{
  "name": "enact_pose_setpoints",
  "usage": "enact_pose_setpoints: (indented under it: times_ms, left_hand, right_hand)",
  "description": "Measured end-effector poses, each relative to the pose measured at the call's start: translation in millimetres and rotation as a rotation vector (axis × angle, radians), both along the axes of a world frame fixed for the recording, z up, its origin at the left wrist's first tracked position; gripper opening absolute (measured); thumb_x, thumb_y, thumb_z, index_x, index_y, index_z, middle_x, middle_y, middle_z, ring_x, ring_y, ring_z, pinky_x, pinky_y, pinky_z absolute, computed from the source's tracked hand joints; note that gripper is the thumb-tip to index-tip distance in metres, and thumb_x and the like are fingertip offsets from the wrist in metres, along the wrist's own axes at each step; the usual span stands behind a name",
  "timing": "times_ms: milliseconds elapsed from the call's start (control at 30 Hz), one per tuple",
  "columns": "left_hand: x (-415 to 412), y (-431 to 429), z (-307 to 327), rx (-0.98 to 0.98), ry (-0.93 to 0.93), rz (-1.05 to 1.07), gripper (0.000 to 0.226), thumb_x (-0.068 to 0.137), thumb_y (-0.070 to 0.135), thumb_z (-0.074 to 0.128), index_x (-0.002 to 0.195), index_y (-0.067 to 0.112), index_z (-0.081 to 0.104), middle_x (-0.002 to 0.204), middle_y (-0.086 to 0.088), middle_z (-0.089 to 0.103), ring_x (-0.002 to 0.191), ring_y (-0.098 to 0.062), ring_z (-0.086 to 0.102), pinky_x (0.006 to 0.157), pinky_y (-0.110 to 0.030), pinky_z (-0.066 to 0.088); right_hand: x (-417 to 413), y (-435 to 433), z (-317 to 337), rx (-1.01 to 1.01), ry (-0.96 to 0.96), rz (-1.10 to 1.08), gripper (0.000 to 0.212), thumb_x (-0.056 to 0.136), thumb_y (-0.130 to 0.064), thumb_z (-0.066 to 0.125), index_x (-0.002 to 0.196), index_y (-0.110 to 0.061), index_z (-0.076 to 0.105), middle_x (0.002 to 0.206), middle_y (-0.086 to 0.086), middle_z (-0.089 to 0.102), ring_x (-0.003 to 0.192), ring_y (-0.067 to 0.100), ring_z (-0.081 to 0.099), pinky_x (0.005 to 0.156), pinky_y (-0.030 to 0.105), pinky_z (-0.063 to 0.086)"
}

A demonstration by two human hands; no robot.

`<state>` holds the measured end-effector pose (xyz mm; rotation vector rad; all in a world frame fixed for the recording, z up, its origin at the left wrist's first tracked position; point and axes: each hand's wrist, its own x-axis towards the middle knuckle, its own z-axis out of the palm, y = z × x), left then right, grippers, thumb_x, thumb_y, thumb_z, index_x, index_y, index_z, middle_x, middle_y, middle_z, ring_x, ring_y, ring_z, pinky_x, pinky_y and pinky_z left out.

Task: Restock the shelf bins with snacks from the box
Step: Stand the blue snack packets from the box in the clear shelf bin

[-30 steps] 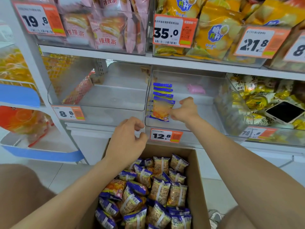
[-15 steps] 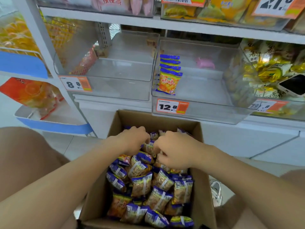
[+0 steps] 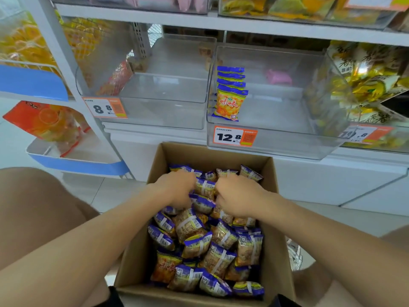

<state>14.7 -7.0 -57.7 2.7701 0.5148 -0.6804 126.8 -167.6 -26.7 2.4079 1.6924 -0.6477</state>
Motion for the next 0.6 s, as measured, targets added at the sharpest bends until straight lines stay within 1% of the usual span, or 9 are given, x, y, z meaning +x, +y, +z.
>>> enact_pose_setpoints:
  times_ms: [67,133,200,233,300,400,467,533,600]
  left_hand:
    - [1,4,22,-0.055,-0.177,0.053,0.033,0.085,0.036,0.078,0.112,0.027,0.061,0.109,0.005,0.061,0.096,-0.016,0.061,0.085,-0.039,0.058]
    - [0,5,43,-0.178,-0.411,0.108,0.029,0.081,0.036,0.081,0.105,0.031,0.066,0.104,0.014,0.064,0.095,-0.007,0.062,0.086,-0.036,0.057]
    - [-4,0,60,-0.337,-0.628,0.143,0.025,0.078,0.028,0.086,0.098,0.031,0.07,0.097,0.016,0.07,0.093,-0.003,0.066,0.086,-0.032,0.058]
    - [-5,-4,66,-0.409,-0.706,0.157,0.025,0.078,0.024,0.088,0.095,0.03,0.071,0.095,0.015,0.072,0.092,-0.003,0.069,0.084,-0.031,0.058]
    - [-6,-11,73,-0.478,-0.812,0.163,0.03,0.075,0.025,0.092,0.092,0.029,0.069,0.096,0.013,0.072,0.09,-0.005,0.07,0.08,-0.032,0.059]
    - [-4,-11,75,-0.472,-0.758,0.209,0.063,0.061,0.04,0.099,0.11,0.037,0.059,0.12,0.014,0.054,0.108,0.0,0.06,0.082,-0.024,0.058]
    - [-5,-9,78,-0.542,-0.641,0.285,0.081,0.063,0.038,0.098,0.127,0.043,0.05,0.132,0.014,0.045,0.118,-0.002,0.055,0.084,-0.019,0.055]
    - [-4,-10,83,-0.696,-0.637,0.413,0.074,0.073,0.023,0.092,0.133,0.039,0.05,0.133,0.011,0.055,0.112,-0.009,0.065,0.082,-0.026,0.06]
    - [-3,-11,89,-0.803,-0.689,0.498,0.058,0.082,0.011,0.085,0.13,0.03,0.058,0.122,0.005,0.069,0.102,-0.011,0.072,0.081,-0.03,0.063]
  right_hand:
    - [10,4,9,0.135,0.134,-0.182,0.036,0.105,-0.025,0.048,0.073,-0.009,0.056,0.067,0.009,0.055,0.06,0.027,0.059,0.062,0.046,0.056]
    - [18,8,22,0.228,0.365,-0.431,0.05,0.109,-0.038,0.046,0.093,0.003,0.068,0.072,0.016,0.071,0.061,0.027,0.071,0.067,0.042,0.063]
    - [18,6,38,0.209,0.802,-0.73,0.056,0.105,-0.054,0.052,0.124,-0.002,0.059,0.093,0.021,0.077,0.075,0.026,0.079,0.071,0.037,0.065]
    - [17,5,45,0.195,1.022,-0.823,0.057,0.102,-0.057,0.058,0.13,-0.009,0.055,0.102,0.024,0.077,0.085,0.029,0.08,0.076,0.038,0.065]
    - [13,4,53,0.257,1.273,-0.872,0.052,0.099,-0.049,0.067,0.131,-0.009,0.058,0.11,0.023,0.077,0.098,0.033,0.078,0.089,0.042,0.063]
    - [11,3,53,0.422,1.312,-0.875,0.029,0.101,-0.021,0.069,0.129,-0.015,0.064,0.114,0.011,0.078,0.105,0.026,0.076,0.088,0.04,0.062]
    - [13,0,53,0.445,1.238,-0.861,0.031,0.1,-0.011,0.069,0.128,-0.021,0.063,0.119,0.005,0.077,0.108,0.022,0.075,0.09,0.042,0.063]
    - [14,-4,56,0.449,1.214,-0.825,0.038,0.099,-0.008,0.069,0.131,-0.025,0.06,0.12,0.003,0.076,0.109,0.022,0.075,0.098,0.047,0.06]
    - [16,-6,60,0.478,1.245,-0.806,0.045,0.099,-0.006,0.068,0.137,-0.027,0.056,0.119,0.004,0.077,0.11,0.024,0.075,0.104,0.052,0.056]
